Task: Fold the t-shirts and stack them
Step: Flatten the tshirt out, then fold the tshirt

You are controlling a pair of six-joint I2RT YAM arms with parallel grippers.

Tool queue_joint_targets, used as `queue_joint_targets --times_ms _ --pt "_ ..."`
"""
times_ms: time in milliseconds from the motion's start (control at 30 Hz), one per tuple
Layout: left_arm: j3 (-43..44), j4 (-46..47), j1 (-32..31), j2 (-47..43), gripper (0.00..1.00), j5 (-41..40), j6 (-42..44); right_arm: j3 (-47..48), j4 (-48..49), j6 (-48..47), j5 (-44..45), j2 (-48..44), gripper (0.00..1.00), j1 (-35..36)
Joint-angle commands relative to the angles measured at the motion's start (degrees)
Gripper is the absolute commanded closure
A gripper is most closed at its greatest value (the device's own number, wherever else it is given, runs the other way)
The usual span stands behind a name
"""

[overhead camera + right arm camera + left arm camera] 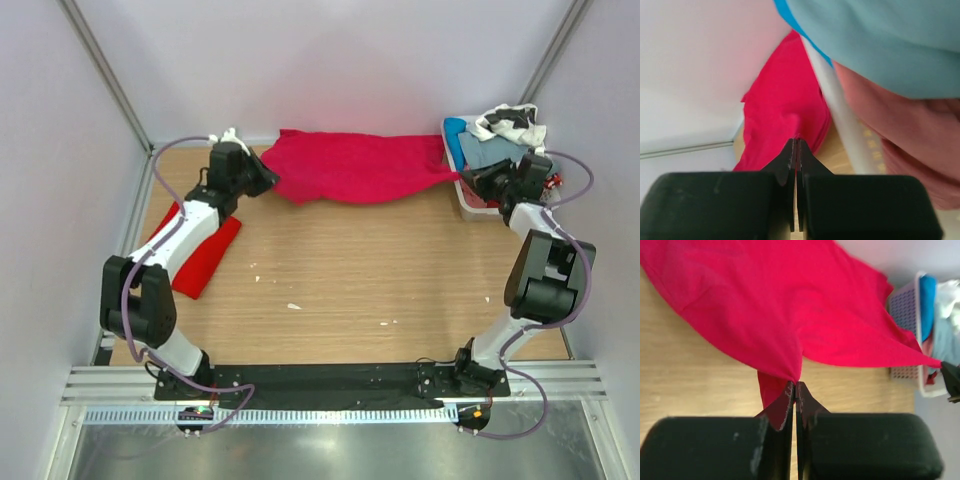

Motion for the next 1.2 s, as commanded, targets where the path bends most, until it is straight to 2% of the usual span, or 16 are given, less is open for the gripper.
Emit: queue_joint_targets --times_ms 0,167,300,567,700,833,1000,1167 --pt "-4.6 9.1 -1.3 -6.3 1.00 -1.6 0.8 -3.8 7.7 -3.5 2.3 -3.2 0.99 0.0" --pt "-12.5 9.1 -2.0 -10.0 1.00 -2.9 0.8 -10.0 2.6 -7.5 5.7 -4.8 0.99 0.6" --pt "-19.9 6.4 -2.2 -12.5 1.00 -6.2 -3.1 -14.8 -1.6 -12.5 11.5 -7.7 0.99 3.1" --pt "-30.2 5.5 -3.0 -17.4 1.00 -3.6 -5.2 -26.4 -3.2 -15.0 15.6 -15.0 0.99 4.0" --pt "-35.7 2.2 -4.1 -25.8 1.00 -4.1 -5.1 -30.7 -5.1 -15.3 17.1 -21.8 0.99 4.0" --pt "-40.5 -1.0 -5.7 -33.7 1.00 -5.7 -5.5 -32.2 -13.3 -17.2 21.7 -28.0 0.99 4.0" --pt "-46.2 -5.2 -6.7 -41.6 1.00 -5.7 -8.1 -33.7 -18.5 -17.7 25.9 -32.8 0.99 4.0" --pt "-48.4 -10.9 -7.3 -50.1 1.00 -6.3 -9.3 -36.3 -22.6 -17.6 29.0 -39.5 0.99 4.0"
